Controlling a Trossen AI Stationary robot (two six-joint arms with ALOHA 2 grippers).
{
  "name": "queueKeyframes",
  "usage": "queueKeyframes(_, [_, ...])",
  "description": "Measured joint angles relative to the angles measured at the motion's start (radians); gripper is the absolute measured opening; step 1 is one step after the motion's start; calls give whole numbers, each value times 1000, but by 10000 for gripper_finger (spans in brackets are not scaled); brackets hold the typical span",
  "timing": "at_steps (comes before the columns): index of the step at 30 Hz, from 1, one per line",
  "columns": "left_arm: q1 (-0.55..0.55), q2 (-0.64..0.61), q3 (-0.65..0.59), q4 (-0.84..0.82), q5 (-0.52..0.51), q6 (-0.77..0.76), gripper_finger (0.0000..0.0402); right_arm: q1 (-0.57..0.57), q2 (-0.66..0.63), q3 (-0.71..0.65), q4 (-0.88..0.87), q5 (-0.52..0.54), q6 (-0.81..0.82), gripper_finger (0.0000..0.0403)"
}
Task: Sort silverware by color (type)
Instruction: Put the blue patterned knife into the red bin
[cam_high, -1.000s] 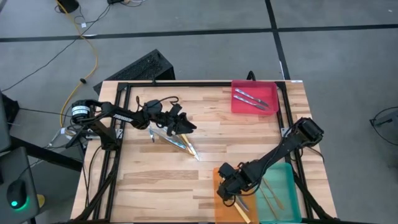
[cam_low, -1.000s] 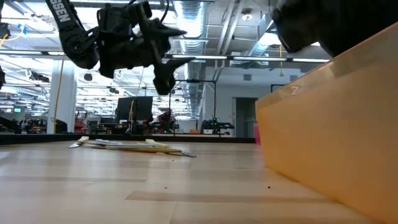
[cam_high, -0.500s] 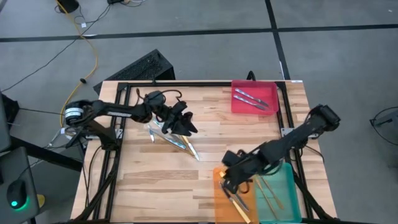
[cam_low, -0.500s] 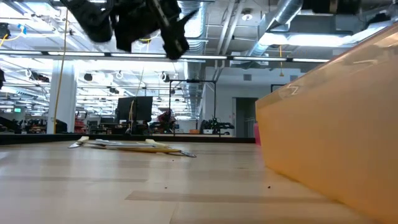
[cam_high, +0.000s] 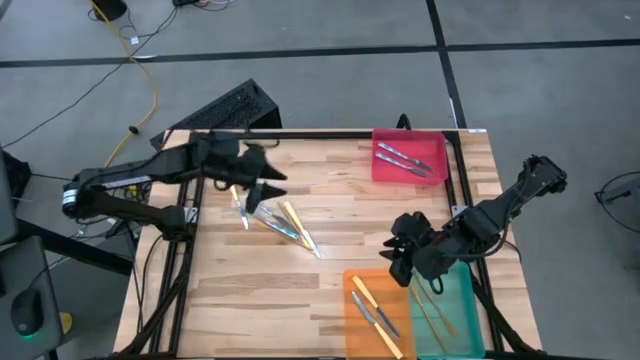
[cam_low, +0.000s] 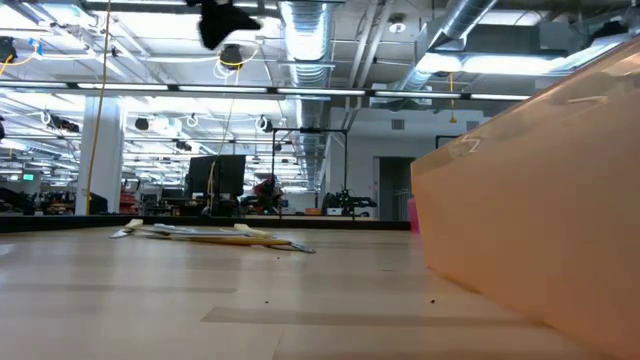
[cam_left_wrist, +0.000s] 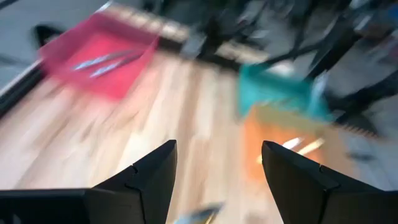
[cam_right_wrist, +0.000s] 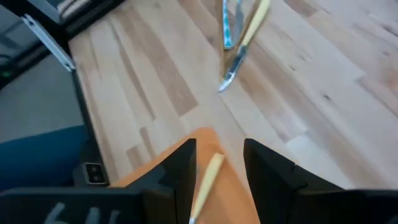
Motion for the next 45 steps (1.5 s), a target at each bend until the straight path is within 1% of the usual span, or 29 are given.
queueKeyframes(2, [-46,-39,-23,-62,-81,11,217,0,6,0,-19,2,0,156])
queueKeyframes(5, [-116,-99,-95,-90,-200,15,217,6,16,-7,-53,16,-1,156])
queueKeyframes(8, [-174,-172,-202,-46,-302,-9,217,2,26,-24,-49,25,-13,156])
queueKeyframes(11, [-207,-243,-333,17,-351,-45,217,-1,24,-45,-35,25,-16,156])
queueKeyframes(15, [-199,-286,-483,84,-456,-93,217,-11,26,-60,-46,24,-26,156])
queueKeyframes(16, [-191,-286,-508,103,-467,-91,217,-17,25,-59,-43,24,-35,156])
queueKeyframes(19, [-155,-271,-552,122,-464,-34,217,-39,25,-59,-27,23,-73,156])
queueKeyframes(23, [-89,-208,-559,119,-412,56,217,-70,24,-59,3,20,-128,156])
queueKeyframes(26, [-36,-141,-558,132,-371,120,217,-88,25,-59,27,17,-172,156])
queueKeyframes(30, [17,-33,-551,121,-371,173,217,-105,25,-58,35,16,-204,156])
queueKeyframes(34, [42,66,-550,126,-378,268,217,-113,25,-58,35,14,-217,156])
queueKeyframes(37, [57,128,-550,169,-379,337,217,-114,25,-58,35,13,-230,156])
queueKeyframes(43, [70,219,-549,206,-366,456,217,-118,25,-58,33,13,-232,156])
queueKeyframes(45, [70,239,-549,211,-339,478,217,-118,25,-58,33,13,-232,156])
